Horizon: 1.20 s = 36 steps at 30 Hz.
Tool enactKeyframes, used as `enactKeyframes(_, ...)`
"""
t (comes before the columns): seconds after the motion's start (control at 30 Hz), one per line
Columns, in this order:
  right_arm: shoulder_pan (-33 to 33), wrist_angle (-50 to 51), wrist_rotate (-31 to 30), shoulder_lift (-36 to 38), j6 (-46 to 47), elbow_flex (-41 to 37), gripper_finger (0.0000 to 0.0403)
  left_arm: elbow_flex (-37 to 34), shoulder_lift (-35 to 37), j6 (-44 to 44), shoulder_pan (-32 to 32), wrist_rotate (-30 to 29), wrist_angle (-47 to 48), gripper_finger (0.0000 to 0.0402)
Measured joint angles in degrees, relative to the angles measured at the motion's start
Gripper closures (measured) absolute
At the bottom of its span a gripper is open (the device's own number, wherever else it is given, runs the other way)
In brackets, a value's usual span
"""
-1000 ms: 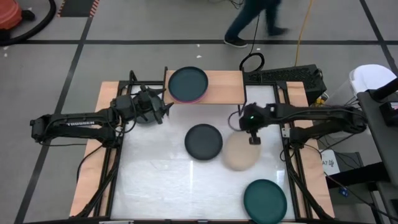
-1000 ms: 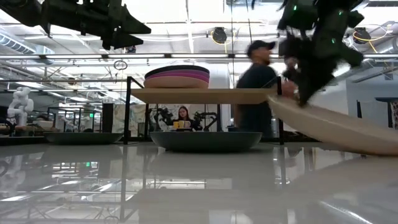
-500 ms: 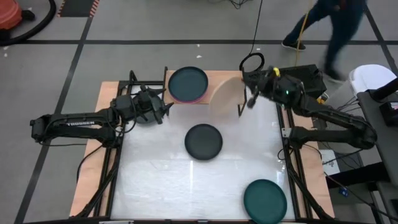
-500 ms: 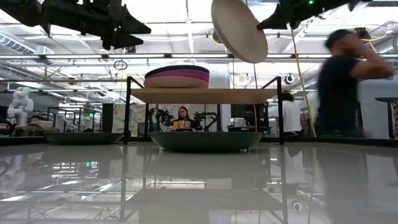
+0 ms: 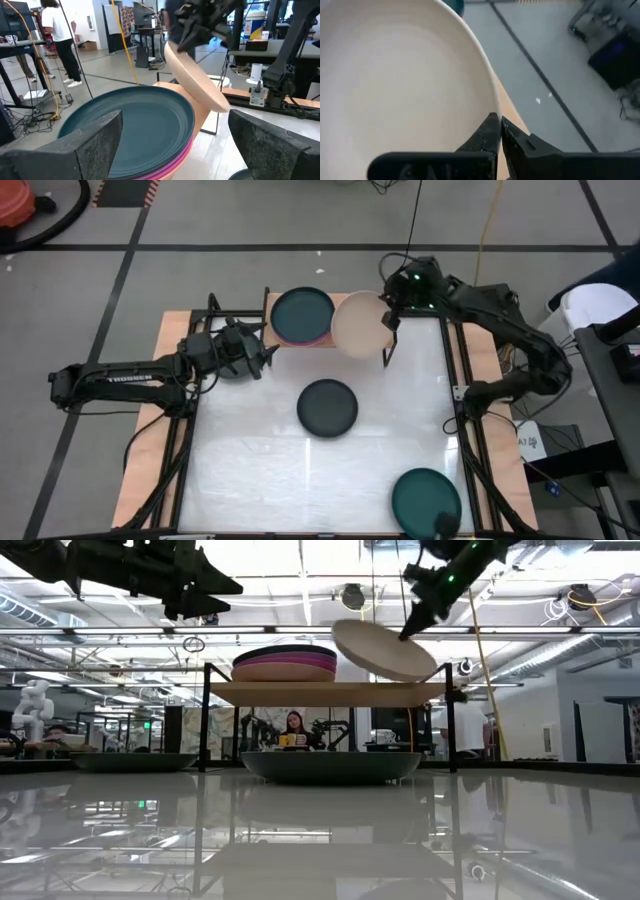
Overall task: Place and stack plates onto a shelf
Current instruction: Put the gray plate on the shelf, then stack the top black plate on top of the gray plate on the shelf
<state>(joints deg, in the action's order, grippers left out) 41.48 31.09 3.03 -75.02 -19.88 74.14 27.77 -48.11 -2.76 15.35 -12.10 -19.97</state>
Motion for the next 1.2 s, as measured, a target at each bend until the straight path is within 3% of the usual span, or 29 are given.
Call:
enactKeyframes(0.27,4.61,-0.1,-4.47,-6.57,0.04,1.55,0.0403,0.0,0.0,0.0,-0.01,-0.02,0.0,0.0039)
enactKeyframes(0.53,7.59,0.44,-5.12,-10.2,-1.22,1.54,0.0402,0.0,0.01,0.01,-0.02,-0.01,0.0,0.0039)
enactKeyframes(1.2,4.65,-2.53,-2.71,-10.64,-1.55,1.45,0.0402,0.0,-0.01,0.02,-0.02,0.0,0.0,0.0039)
